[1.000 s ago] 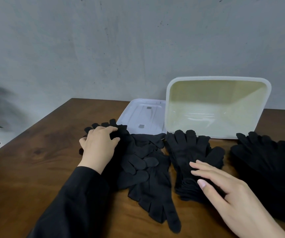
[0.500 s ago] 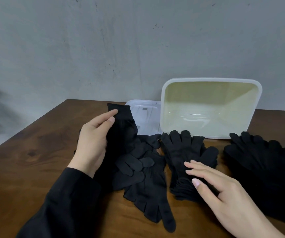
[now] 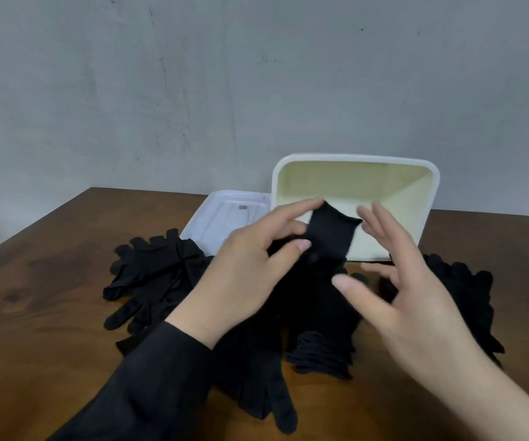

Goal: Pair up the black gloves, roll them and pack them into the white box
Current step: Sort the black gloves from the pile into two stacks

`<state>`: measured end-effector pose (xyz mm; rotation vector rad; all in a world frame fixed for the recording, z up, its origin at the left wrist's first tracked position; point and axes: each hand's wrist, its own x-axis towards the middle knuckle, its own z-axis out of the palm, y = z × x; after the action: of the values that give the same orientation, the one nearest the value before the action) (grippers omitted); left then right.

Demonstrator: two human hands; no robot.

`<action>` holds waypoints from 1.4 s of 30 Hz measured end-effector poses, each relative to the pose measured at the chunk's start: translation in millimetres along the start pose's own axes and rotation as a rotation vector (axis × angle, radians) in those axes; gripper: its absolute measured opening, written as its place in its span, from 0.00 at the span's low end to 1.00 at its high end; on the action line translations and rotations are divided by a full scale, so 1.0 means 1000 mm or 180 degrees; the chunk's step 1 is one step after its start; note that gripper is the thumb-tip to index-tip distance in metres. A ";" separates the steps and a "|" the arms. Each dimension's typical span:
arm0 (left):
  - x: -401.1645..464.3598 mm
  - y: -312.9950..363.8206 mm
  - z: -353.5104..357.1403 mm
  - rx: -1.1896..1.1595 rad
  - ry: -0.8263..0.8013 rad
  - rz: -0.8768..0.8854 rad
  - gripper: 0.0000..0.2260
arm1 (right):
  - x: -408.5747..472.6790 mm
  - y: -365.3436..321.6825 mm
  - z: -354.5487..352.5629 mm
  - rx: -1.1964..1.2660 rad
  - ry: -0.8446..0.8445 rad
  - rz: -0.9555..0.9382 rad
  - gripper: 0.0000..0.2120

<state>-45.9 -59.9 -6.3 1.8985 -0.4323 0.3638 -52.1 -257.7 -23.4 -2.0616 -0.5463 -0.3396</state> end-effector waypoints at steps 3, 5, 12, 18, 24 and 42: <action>0.007 -0.001 0.014 -0.0328 -0.0002 0.0026 0.22 | 0.026 -0.008 -0.018 0.0077 0.0011 0.0170 0.08; 0.007 -0.010 0.016 -0.0700 0.0117 -0.0158 0.22 | 0.039 -0.010 -0.033 0.0185 0.0193 0.0278 0.03; 0.003 -0.023 0.026 -0.1345 0.0128 -0.0685 0.15 | 0.054 -0.014 -0.069 0.1317 -0.0471 0.1172 0.14; 0.002 -0.030 0.030 -0.0992 0.0177 -0.0601 0.13 | 0.064 -0.020 -0.088 0.0207 -0.0443 0.1064 0.11; -0.002 -0.054 0.034 0.1047 -0.0746 -0.0390 0.11 | 0.085 -0.023 -0.124 -0.0534 -0.0178 0.1086 0.03; -0.005 -0.068 0.039 0.1443 -0.1692 -0.0595 0.20 | -0.050 0.092 -0.081 -0.1507 0.0189 0.0446 0.14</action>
<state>-16.9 -73.5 -78.7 2.4610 -0.5460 -0.1972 -50.3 -381.6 -71.2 -2.5198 -0.2997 -0.4803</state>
